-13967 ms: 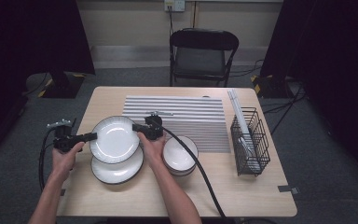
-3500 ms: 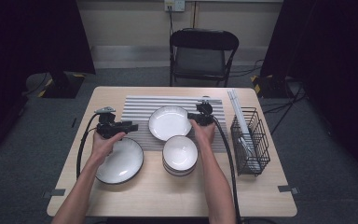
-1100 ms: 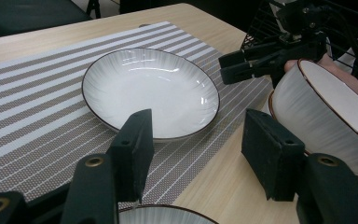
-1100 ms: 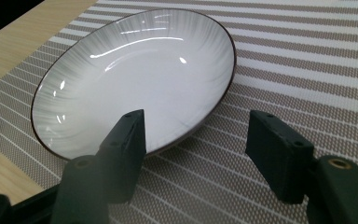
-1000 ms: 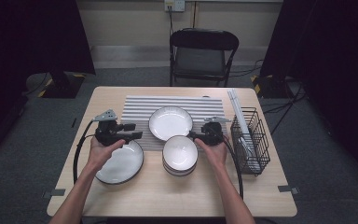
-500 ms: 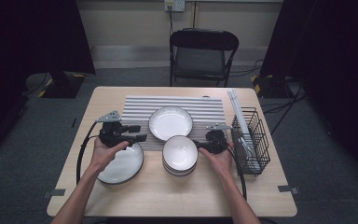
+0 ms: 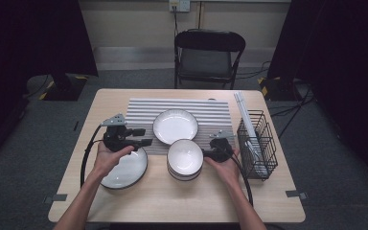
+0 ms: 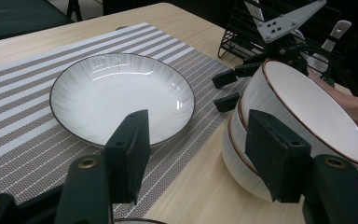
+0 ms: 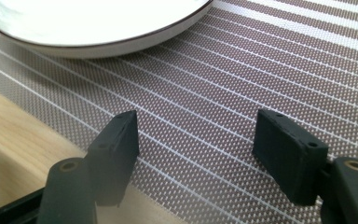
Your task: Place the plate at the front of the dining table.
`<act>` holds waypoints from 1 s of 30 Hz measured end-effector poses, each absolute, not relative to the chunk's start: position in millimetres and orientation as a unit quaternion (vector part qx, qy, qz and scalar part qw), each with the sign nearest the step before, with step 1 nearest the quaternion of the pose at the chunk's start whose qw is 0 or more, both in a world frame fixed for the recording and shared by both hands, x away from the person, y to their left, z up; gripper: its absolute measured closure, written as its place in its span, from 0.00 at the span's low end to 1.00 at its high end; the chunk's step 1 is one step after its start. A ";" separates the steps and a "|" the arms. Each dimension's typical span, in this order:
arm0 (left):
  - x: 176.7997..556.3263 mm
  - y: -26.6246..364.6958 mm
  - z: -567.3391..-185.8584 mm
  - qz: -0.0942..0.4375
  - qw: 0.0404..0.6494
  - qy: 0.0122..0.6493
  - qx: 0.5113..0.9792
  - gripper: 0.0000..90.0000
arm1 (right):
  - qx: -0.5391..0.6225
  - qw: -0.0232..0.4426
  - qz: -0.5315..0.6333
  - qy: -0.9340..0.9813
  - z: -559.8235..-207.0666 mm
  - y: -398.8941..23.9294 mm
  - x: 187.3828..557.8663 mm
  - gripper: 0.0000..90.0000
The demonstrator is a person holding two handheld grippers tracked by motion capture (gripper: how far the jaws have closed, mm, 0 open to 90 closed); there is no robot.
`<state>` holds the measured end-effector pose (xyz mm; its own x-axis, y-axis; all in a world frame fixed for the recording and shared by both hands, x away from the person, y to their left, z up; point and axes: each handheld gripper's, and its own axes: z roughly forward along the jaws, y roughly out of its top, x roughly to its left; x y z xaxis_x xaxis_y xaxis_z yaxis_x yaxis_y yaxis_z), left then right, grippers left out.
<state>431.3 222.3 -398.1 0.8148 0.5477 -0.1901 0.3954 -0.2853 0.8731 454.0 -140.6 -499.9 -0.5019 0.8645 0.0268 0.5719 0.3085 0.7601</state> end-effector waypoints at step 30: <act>422.1 181.1 -383.1 0.052 0.529 0.246 0.811 0.46 | 0.451 0.210 0.358 0.790 -500.3 -137.7 452.7 0.34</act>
